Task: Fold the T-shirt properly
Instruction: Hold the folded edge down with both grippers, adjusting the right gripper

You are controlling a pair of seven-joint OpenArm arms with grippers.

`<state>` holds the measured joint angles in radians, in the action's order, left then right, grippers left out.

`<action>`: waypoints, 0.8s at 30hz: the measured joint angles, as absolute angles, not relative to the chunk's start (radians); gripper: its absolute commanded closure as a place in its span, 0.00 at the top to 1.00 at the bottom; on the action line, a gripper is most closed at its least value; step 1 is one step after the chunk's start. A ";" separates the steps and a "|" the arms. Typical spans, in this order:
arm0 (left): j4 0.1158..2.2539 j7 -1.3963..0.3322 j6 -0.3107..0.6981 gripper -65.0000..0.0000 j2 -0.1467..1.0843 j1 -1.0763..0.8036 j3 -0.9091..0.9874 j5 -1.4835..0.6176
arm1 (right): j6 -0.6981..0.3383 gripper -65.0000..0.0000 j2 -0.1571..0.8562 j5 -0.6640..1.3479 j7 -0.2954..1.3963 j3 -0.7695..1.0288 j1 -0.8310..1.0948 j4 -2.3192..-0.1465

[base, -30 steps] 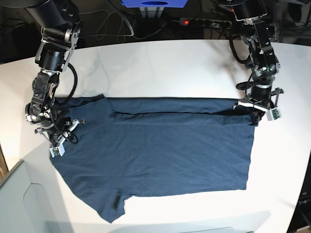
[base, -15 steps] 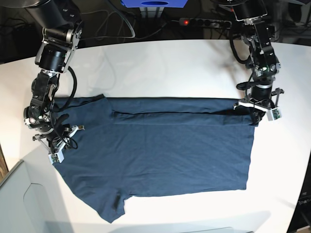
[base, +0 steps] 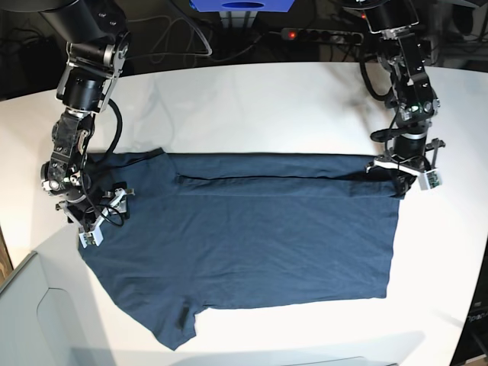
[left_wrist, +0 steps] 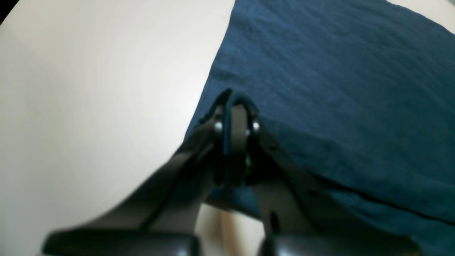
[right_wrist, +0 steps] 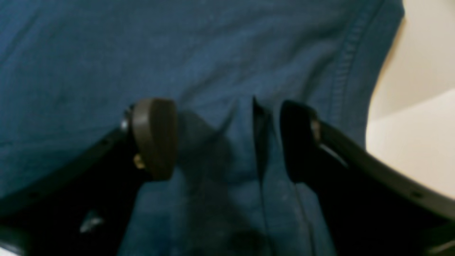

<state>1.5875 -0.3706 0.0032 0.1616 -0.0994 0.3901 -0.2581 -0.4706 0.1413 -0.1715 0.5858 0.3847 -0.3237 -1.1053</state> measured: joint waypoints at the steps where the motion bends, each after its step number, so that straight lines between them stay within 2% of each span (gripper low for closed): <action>1: 1.587 -0.371 0.003 0.00 0.161 -0.099 0.390 -0.258 | -0.470 0.41 0.140 -0.172 0.583 0.385 -0.323 -1.105; 4: 1.587 -0.371 0.003 0.00 0.162 -0.099 0.390 -0.258 | -0.470 0.08 0.139 -0.171 0.583 0.385 -0.321 -1.105; 5: 1.587 -0.371 0.003 0.00 0.162 -0.099 0.390 -0.258 | -0.471 0.00 0.138 -0.172 0.585 0.385 -0.321 -1.105; 7: 1.587 -0.371 0.003 0.00 0.161 -0.099 0.390 -0.258 | -0.471 0.02 0.138 -0.172 0.584 0.385 -0.321 -1.105; 13: 1.587 -0.371 0.004 0.00 0.164 -0.097 0.390 -0.258 | -0.471 0.00 0.138 -0.172 0.587 0.386 -0.326 -1.105; 24: 1.586 -0.371 0.003 0.00 0.167 -0.097 0.390 -0.258 | -0.471 0.00 0.138 -0.168 0.595 0.383 -0.363 -1.227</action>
